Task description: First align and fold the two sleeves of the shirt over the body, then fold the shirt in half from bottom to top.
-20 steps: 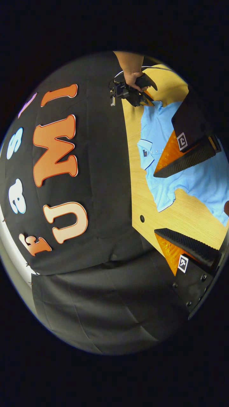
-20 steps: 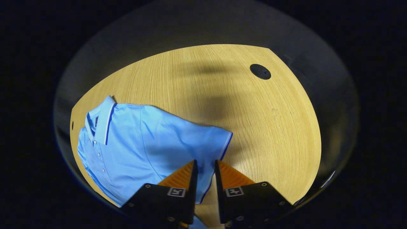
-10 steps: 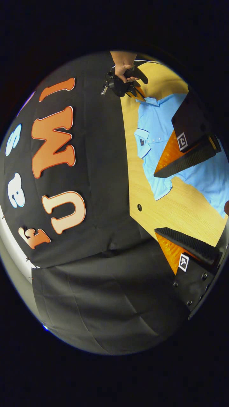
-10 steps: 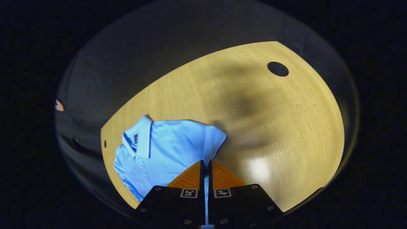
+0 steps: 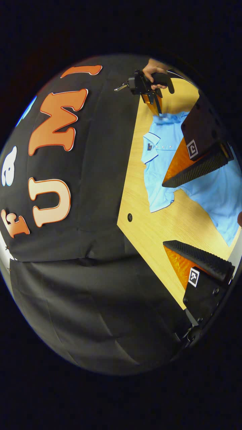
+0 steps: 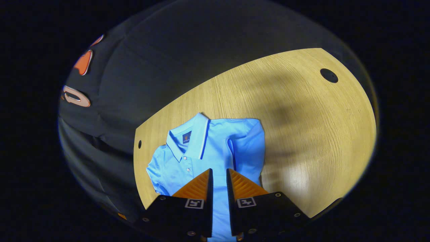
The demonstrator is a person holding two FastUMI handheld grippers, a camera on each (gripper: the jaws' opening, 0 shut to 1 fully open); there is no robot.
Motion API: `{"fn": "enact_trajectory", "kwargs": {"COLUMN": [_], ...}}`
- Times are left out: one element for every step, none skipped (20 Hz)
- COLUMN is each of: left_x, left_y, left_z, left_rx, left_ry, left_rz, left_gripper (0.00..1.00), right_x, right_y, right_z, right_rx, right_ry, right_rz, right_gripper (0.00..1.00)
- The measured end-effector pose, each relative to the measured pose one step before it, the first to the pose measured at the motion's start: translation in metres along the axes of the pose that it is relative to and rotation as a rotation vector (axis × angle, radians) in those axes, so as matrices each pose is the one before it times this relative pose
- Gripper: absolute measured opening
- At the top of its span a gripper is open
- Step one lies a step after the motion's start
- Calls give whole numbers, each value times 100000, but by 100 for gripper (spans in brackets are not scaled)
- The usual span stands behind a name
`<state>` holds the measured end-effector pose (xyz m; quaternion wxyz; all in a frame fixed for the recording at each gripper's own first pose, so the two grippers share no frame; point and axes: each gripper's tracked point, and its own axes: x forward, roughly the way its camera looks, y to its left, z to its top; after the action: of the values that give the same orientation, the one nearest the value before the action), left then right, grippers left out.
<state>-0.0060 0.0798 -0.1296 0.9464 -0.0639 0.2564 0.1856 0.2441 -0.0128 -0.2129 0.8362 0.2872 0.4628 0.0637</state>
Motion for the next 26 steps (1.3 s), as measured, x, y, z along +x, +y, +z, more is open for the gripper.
{"fn": "enact_trajectory", "kwargs": {"left_x": [921,1130,769,938,1125,1218,1092,1106,1025,1469,1288,1164,1058,1075,1100,1116,1214,1327,1174,1200,1103,1101,1110,1007,751,798], "left_y": [-392,-198,-134,-40,47,137,283,241,342,420,436,151,232,335,324,408,336,-3,-83,-147,-143,5,128,-176,-155,241], "left_z": [44,289,225,110,18,-114,51,170,82,-50,134,86,71,303,530,159,261,-32,-63,-493,-269,-157,-35,144,-111,-145], "left_rx": [-1154,-1092,-673,-228,24,308,484,882,982,1031,767,295,175,-103,162,565,678,647,365,-1037,-2358,-3215,-3672,-4677,-5175,-4647], "left_ry": [2001,1276,1254,1797,2154,1850,2140,2389,1840,2251,2026,2533,2914,1844,1588,1945,1936,2453,3119,4353,4199,3897,2747,2817,3711,3861], "left_rz": [-2407,-2136,-2119,-2643,-2679,-2999,-2419,-2247,-1232,-386,-583,-753,-1397,-1511,-1123,-1011,-767,-1431,-1933,-1662,-1824,-761,-263,-1585,-1128,-129], "left_gripper": [100,100,100,100,99,100,100,100,100,99,99,99,99,99,99,99,99,99,99,99,99,99,99,99,100,100], "right_x": [-549,-512,-577,-772,-775,-890,-840,-943,-792,-833,-681,-640,-681,-636,-603,-644,-601,-310,-363,-300,-403,-406,-356,-347,-355,-456], "right_y": [212,-84,-123,-58,-25,-150,-302,-109,-118,-192,-245,-117,-58,48,-3,-221,-231,-315,-298,-426,-282,-231,-70,82,-2,31], "right_z": [-84,-91,49,-26,-82,-215,-103,-188,-151,-304,-228,-389,-347,-389,-346,-423,-294,-482,-313,-466,-631,-466,-250,-154,-71,-55], "right_rx": [-1921,-2379,-2635,-1713,-1067,-694,-66,-52,-424,-325,226,1268,2119,2412,2003,1484,743,-147,-385,-414,-365,-303,-477,-556,-527,-625], "right_ry": [-495,-1565,-1908,-2285,-1912,-2268,-2189,-2142,-1941,-1396,-1401,-1001,-766,-1272,-1318,-1844,-1926,-1983,-2265,-1776,-723,-1083,-1223,-1360,-1192,-1269], "right_rz": [199,-1138,-1674,-1639,-1343,-1748,-2307,-1457,-1001,-1597,-1845,-1888,-1152,-527,-458,-929,-1408,-1451,-1080,-1824,-1557,-824,-663,-519,-581,-242], "right_gripper": [27,33,25,44,37,59,63,72,75,81,73,87,88,88,88,88,88,88,88,90,92,94,94,94,94,94]}}
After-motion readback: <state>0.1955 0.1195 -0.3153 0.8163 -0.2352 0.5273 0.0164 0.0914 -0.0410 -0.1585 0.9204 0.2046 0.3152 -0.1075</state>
